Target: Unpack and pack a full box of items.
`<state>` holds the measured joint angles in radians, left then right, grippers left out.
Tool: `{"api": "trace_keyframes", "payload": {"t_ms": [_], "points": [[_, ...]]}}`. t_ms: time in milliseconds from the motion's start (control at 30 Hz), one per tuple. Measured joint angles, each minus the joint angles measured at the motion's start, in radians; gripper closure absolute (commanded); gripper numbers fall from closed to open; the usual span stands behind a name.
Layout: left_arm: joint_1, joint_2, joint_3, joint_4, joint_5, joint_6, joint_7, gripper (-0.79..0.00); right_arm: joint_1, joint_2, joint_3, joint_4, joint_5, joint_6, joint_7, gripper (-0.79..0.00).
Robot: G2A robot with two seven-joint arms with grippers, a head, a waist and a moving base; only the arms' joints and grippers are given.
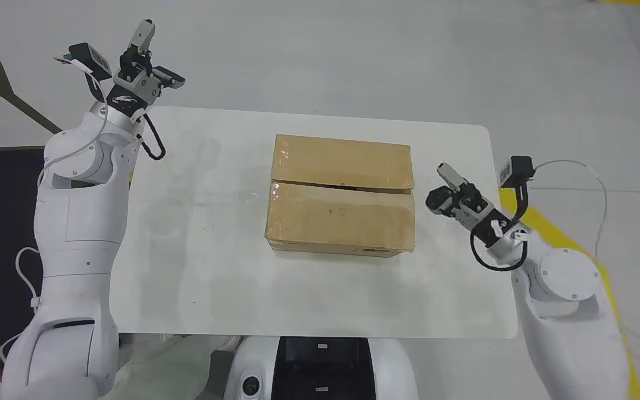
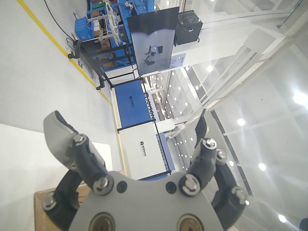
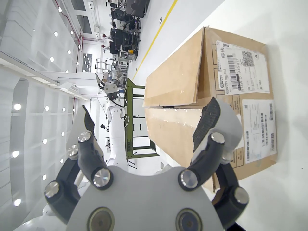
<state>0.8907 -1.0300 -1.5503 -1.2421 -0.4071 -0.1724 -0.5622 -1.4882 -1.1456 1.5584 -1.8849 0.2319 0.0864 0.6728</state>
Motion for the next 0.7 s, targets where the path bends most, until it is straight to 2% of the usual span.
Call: {"api": "trace_keyframes", "payload": {"t_ms": [200,700], "points": [[0.000,0.000,0.000,0.000,0.000,0.000,0.000,-0.785,0.012,0.008,0.004,0.043,0.010,-0.016,0.088,-0.785],[0.000,0.000,0.000,0.000,0.000,0.000,0.000,-0.785,0.079,0.015,-0.040,0.148,-0.005,-0.030,0.147,-0.785]]}}
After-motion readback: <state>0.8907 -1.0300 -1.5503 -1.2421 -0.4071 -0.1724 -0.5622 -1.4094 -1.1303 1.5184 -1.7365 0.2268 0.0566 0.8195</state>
